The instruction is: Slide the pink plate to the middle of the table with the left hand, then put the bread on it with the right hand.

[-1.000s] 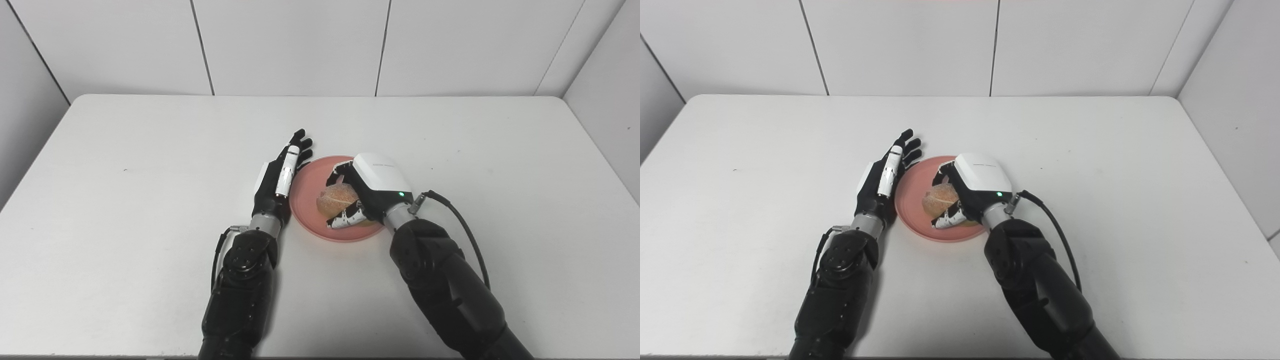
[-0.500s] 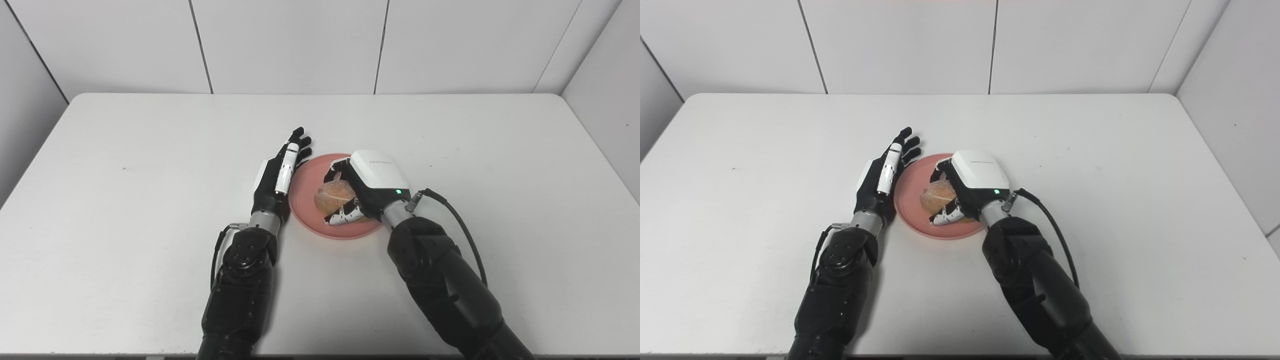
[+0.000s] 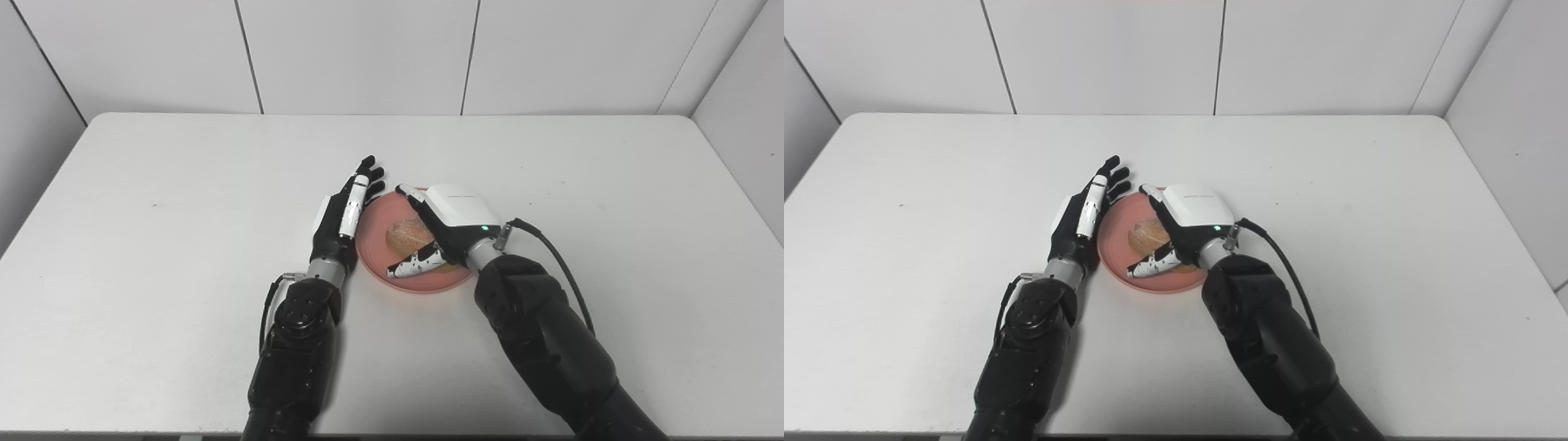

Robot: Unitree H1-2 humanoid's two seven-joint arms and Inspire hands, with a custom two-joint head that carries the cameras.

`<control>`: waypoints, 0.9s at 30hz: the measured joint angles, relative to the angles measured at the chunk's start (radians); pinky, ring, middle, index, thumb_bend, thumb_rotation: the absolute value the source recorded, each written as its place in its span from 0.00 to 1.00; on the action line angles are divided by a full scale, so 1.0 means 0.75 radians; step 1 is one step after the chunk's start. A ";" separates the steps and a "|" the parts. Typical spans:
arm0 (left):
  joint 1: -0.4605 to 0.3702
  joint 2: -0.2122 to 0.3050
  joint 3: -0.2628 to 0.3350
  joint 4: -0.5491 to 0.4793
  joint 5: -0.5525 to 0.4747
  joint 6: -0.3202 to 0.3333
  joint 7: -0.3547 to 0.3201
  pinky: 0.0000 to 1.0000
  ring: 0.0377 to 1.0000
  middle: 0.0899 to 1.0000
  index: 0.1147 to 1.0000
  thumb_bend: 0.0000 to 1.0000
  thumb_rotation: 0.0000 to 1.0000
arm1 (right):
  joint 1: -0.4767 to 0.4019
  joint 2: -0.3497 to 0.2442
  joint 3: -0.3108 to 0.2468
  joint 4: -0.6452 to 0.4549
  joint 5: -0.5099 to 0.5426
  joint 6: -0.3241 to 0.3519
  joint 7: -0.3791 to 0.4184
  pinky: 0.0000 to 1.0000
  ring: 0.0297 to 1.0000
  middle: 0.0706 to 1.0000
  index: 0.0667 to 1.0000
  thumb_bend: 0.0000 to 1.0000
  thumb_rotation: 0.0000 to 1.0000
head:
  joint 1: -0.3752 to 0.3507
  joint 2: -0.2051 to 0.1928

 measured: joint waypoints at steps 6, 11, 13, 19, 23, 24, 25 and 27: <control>0.000 0.000 -0.002 0.000 0.003 0.000 0.000 0.89 0.89 0.89 0.88 0.35 1.00 | 0.005 -0.001 -0.020 -0.060 -0.036 0.003 0.105 0.89 0.96 0.99 0.99 1.00 0.60 | 0.004 -0.002; 0.000 0.000 -0.002 -0.001 0.003 0.000 0.000 0.88 0.89 0.89 0.88 0.34 1.00 | 0.010 -0.012 -0.036 -0.105 -0.054 0.003 0.164 0.89 0.96 0.98 0.99 1.00 0.60 | 0.000 -0.006; 0.000 0.000 -0.002 -0.001 0.003 0.000 0.000 0.87 0.89 0.89 0.88 0.33 1.00 | 0.016 -0.017 -0.066 -0.165 -0.052 0.003 0.171 0.88 0.94 0.97 0.98 1.00 0.60 | -0.006 -0.006; 0.000 0.002 0.001 0.001 -0.004 -0.001 -0.008 0.91 0.91 0.91 0.90 0.33 1.00 | 0.020 -0.035 -0.151 -0.336 -0.048 0.000 0.147 0.91 0.95 0.97 0.99 1.00 0.65 | -0.024 -0.010; 0.000 0.004 0.002 -0.003 -0.009 0.004 -0.013 0.88 0.91 0.91 0.90 0.32 1.00 | 0.020 -0.058 -0.211 -0.481 -0.055 0.000 0.182 0.88 0.94 0.96 0.98 1.00 0.66 | -0.031 -0.010; 0.000 0.004 0.003 -0.003 -0.009 0.004 -0.013 0.88 0.91 0.91 0.90 0.32 1.00 | 0.020 -0.063 -0.233 -0.502 -0.059 0.000 0.182 0.87 0.94 0.95 0.97 1.00 0.67 | -0.031 -0.008; 0.000 0.004 0.006 -0.003 -0.010 0.004 -0.013 0.88 0.91 0.90 0.90 0.32 1.00 | 0.020 -0.068 -0.257 -0.516 -0.062 0.000 0.179 0.84 0.92 0.94 0.97 1.00 0.68 | -0.035 -0.010; 0.001 0.004 0.010 -0.003 -0.010 0.004 -0.013 0.88 0.90 0.91 0.90 0.32 1.00 | 0.029 -0.079 -0.302 -0.527 -0.052 -0.002 0.162 0.80 0.90 0.93 0.96 1.00 0.68 | -0.041 -0.014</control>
